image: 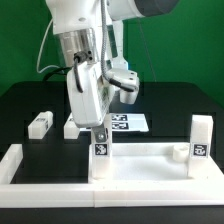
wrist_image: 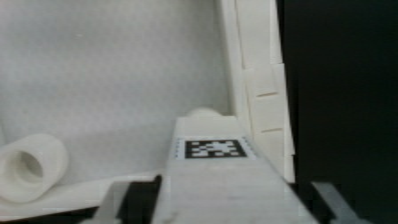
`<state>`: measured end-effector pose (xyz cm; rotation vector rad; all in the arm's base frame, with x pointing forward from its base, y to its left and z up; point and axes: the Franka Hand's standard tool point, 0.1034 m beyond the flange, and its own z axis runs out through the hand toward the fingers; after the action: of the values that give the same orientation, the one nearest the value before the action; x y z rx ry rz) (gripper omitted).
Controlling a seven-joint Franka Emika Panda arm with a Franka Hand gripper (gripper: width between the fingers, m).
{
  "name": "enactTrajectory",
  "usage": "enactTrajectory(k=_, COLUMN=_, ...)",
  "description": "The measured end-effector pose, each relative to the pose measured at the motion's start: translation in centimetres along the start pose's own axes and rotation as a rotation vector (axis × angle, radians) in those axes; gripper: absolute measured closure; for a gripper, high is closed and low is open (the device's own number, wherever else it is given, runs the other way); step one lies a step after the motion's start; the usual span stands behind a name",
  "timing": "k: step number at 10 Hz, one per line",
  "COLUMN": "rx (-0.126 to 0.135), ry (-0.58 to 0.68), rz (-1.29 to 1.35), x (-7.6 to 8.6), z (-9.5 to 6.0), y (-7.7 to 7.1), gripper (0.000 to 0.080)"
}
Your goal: Assemble desk
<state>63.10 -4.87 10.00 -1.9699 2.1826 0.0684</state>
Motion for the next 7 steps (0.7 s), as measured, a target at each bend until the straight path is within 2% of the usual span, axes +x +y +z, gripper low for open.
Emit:
enactTrajectory(k=1, rx=-0.009, ry=0.007, rz=-0.151, x=-0.21, z=0.1, y=0.1, gripper=0.0351)
enactTrajectory(k=2, rx=-0.011, ry=0.008, rz=-0.308, x=-0.43, z=0.09, y=0.07, gripper=0.0226)
enactTrajectory(k=3, rx=-0.028, ry=0.012, rz=-0.485, x=-0.57, z=0.13, y=0.3, gripper=0.0226)
enactTrajectory(k=4, rx=-0.038, ry=0.014, rz=-0.597, x=-0.82, z=0.35, y=0.53, gripper=0.0167)
enactTrajectory(k=7, rx=-0.042, ry=0.016, rz=-0.775, x=-0.41, z=0.31, y=0.52, gripper=0.015)
